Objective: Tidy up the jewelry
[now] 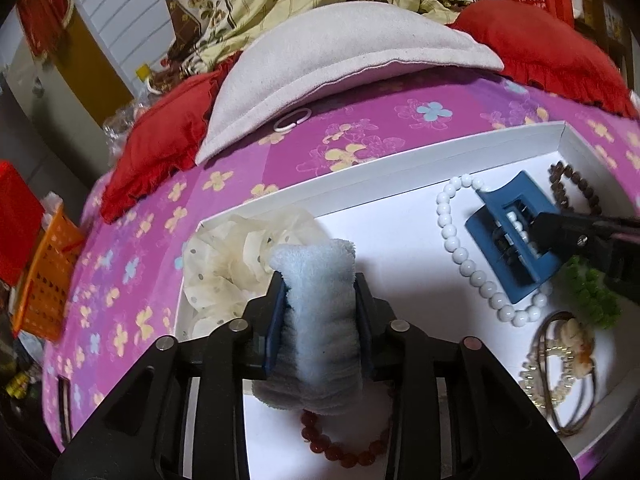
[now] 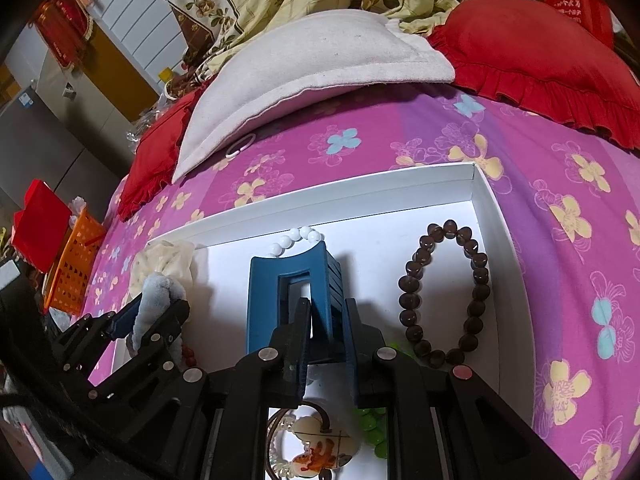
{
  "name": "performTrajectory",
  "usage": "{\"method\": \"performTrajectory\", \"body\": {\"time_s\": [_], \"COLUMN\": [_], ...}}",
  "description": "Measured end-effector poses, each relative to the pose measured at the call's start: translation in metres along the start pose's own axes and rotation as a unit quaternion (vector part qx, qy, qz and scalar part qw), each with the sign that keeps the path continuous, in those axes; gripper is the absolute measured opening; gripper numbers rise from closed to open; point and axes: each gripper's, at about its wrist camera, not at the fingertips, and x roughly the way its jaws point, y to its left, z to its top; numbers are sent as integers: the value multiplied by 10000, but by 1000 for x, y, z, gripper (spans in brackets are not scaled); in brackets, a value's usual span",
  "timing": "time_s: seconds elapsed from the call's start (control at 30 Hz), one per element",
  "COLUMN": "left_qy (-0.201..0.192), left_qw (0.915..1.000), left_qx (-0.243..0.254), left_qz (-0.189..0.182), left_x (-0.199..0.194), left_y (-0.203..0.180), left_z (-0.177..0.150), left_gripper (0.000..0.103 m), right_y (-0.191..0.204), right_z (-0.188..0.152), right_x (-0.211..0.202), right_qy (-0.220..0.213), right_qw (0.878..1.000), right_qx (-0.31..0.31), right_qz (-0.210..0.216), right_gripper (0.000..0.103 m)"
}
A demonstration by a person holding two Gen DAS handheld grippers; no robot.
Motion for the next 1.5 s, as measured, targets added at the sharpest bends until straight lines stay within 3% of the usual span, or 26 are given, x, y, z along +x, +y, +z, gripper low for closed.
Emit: {"method": "performTrajectory", "body": {"time_s": [0.23, 0.37, 0.67, 0.83, 1.0, 1.23, 1.3, 1.33, 1.4, 1.43, 1.5], "left_qy": [-33, -79, -183, -263, -294, 288, 446, 509, 549, 464, 357], "left_qw": [9984, 9970, 9844, 9807, 9822, 9887, 9900, 9893, 9871, 9862, 9849], "left_qx": [-342, -443, -865, -952, -999, -439, -256, -250, -414, -493, -515], "left_qz": [-445, -627, -1518, -1690, -1565, -1403, -1317, -1345, -1447, -1512, -1611], "left_x": [-23, -37, -63, -74, -80, -49, -35, -28, -23, -26, -31], "left_y": [13, 20, 42, 48, 54, 48, 40, 38, 38, 38, 35], "left_z": [4, 4, 6, 8, 7, -22, -25, -25, -19, -14, -4], "left_gripper": [38, 40, 52, 54, 54, 55, 52, 29, 22, 9, 9], "right_y": [3, 6, 14, 18, 25, 20, 18, 18, 16, 15, 12], "right_z": [0, -1, -1, -2, -2, -1, -1, -1, 0, 1, 1], "right_x": [-1, -8, -28, -37, -41, -40, -39, -39, -38, -37, -34], "right_qy": [-21, -130, -452, -647, -685, -699, -711, -713, -710, -702, -673], "right_qw": [10000, 9999, 9989, 9978, 9972, 9974, 9974, 9974, 9974, 9975, 9977], "right_qx": [22, 2, -91, -108, -273, -142, -123, -120, -120, -107, -52], "right_qz": [22, 29, 49, 78, 93, 87, 66, 56, 41, 29, 31], "right_gripper": [19, 41, 44, 45, 45, 45, 45, 45, 45, 45, 45]}}
